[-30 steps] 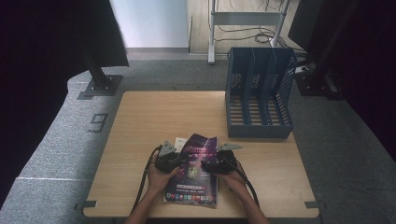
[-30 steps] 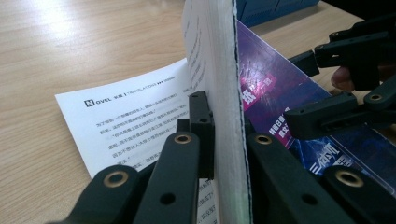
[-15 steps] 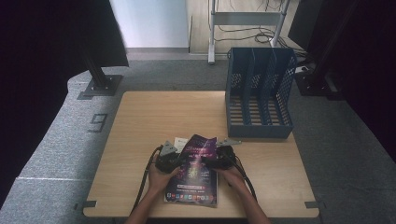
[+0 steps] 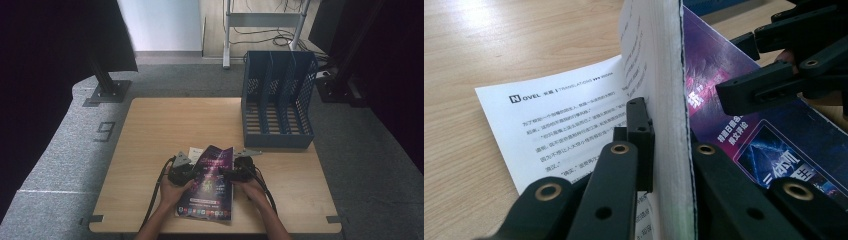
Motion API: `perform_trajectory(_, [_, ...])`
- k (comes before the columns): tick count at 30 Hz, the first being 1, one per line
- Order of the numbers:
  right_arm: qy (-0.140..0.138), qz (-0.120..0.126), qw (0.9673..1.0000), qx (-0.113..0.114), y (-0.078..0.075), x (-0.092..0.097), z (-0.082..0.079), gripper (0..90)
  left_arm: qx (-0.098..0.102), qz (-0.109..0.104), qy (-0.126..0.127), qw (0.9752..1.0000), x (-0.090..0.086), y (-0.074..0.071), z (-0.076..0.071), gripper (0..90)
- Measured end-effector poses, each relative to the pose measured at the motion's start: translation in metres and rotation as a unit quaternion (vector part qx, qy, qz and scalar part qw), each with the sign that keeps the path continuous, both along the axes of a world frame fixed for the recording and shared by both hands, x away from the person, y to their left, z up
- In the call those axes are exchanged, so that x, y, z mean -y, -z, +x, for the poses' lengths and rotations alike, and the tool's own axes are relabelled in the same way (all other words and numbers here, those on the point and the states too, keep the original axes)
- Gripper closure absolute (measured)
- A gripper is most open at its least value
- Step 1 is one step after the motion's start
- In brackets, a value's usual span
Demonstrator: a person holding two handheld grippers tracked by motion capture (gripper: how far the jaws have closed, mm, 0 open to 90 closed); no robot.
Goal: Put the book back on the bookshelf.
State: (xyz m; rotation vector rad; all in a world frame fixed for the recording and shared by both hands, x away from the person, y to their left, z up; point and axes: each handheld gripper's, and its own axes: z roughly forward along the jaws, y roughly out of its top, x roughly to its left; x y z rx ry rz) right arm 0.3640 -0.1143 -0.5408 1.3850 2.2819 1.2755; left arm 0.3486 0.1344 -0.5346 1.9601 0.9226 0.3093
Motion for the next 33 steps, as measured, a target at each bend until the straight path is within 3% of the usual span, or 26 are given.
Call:
perform_trajectory(17, [-0.004,0.011,0.9999,-0.012,0.009,-0.004,0.013,41.0,-0.002,0.004,-0.007,1.0,0.0,0.005,0.003,86.0])
perform_trajectory(24, [0.001,0.024,0.9995,-0.019,0.009,0.002,0.013,54.7,-0.004,-0.002,-0.006,1.0,-0.002,0.003,0.003,85.5])
perform_trajectory(33, [-0.006,0.018,0.9998,0.001,0.004,0.006,0.009,60.3,-0.003,-0.009,-0.005,0.9999,-0.003,0.001,0.002,85.4])
